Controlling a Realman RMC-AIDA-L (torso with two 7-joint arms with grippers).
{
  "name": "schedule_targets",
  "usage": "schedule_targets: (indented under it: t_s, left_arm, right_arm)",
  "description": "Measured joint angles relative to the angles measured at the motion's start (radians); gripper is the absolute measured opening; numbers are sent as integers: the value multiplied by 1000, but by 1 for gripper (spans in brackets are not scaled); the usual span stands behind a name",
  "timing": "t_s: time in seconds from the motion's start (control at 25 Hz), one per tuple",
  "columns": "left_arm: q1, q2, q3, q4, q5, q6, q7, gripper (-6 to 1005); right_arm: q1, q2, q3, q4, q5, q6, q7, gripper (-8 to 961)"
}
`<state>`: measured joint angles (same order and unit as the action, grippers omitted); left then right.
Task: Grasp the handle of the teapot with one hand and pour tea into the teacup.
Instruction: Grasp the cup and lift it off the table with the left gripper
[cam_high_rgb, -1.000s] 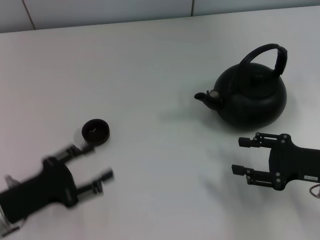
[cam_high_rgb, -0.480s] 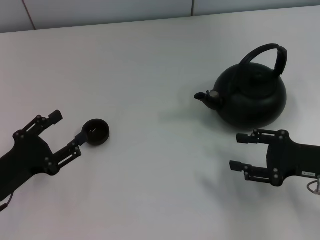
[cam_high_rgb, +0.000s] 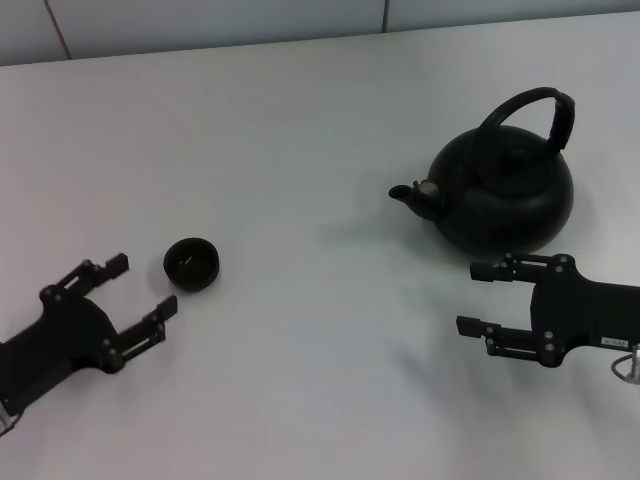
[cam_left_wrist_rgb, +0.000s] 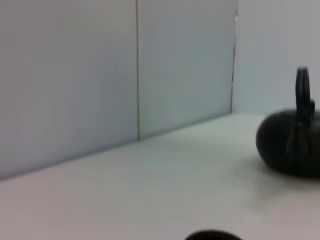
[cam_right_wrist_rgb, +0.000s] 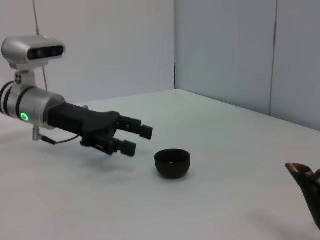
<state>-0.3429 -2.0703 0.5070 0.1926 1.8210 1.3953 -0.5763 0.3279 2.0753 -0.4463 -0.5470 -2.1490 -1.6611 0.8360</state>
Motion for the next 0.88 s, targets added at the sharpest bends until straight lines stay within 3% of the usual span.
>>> schedule_targets:
  t_s: [0.44,0.88]
  left_arm:
    - [-27,-3,26,-13,0,-39,13,788]
    - [-119,-6,29,-73,-4,-157,36,786]
  right_arm:
    - [1,0,0,-1,0,0,0,657]
    - [4,0,1,-4,0,0,0,657]
